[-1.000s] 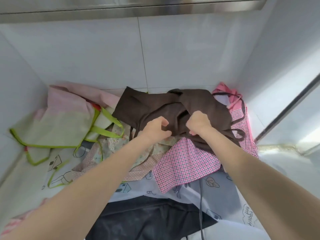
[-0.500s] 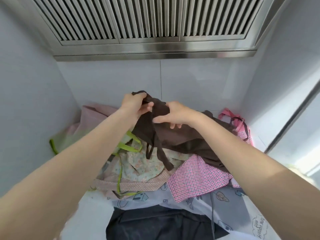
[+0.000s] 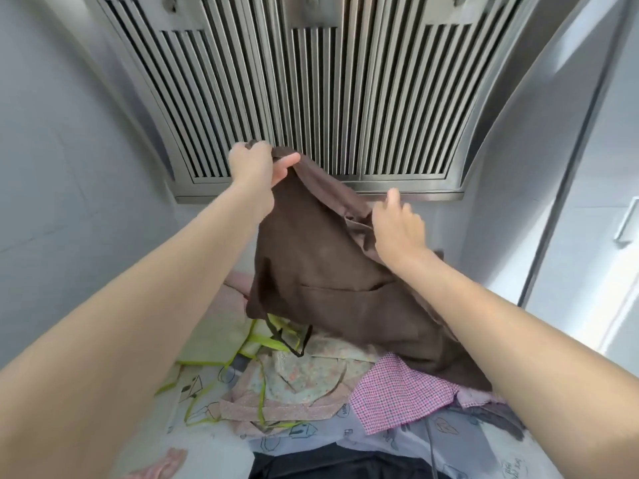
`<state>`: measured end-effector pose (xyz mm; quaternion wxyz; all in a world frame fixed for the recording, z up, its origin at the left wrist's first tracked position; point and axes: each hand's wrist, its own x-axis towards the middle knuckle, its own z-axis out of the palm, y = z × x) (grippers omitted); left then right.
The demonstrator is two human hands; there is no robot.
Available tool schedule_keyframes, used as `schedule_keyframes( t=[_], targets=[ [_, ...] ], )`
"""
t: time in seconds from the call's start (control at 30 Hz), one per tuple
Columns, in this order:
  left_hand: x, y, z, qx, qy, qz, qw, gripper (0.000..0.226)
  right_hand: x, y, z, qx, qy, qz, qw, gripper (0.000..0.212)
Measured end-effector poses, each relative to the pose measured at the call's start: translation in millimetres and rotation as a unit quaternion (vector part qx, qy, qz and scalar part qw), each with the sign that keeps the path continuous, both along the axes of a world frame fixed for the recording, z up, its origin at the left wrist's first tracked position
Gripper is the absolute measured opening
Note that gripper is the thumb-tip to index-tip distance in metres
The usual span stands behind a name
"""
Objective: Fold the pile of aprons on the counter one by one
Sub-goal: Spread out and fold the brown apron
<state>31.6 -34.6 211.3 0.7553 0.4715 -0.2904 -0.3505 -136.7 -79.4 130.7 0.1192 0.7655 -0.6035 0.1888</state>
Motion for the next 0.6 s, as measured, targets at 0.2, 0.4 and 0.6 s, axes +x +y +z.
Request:
schedule_keyframes(
  t=[0.2, 0.4, 0.6],
  targets=[
    [17.8, 17.8, 36.3, -0.014, 0.046, -0.008, 0.999, 0.034, -30.4, 9.8, 54.4, 0.220, -0.473, 0.046, 0.852, 0.029],
    [-28.0, 40.2, 84.0, -0.067, 0.006, -0.078, 0.995, 0.018, -2.5, 51.7, 88.8, 0.496, -0.639, 0.226, 0.542, 0.069],
    [-44.2, 56.5, 107.6, -0.163, -0.093, -0.053, 0.981, 0.023, 17.9, 51.0, 101.3, 0.271, -0.747, 0.248, 0.555, 0.028]
  ],
)
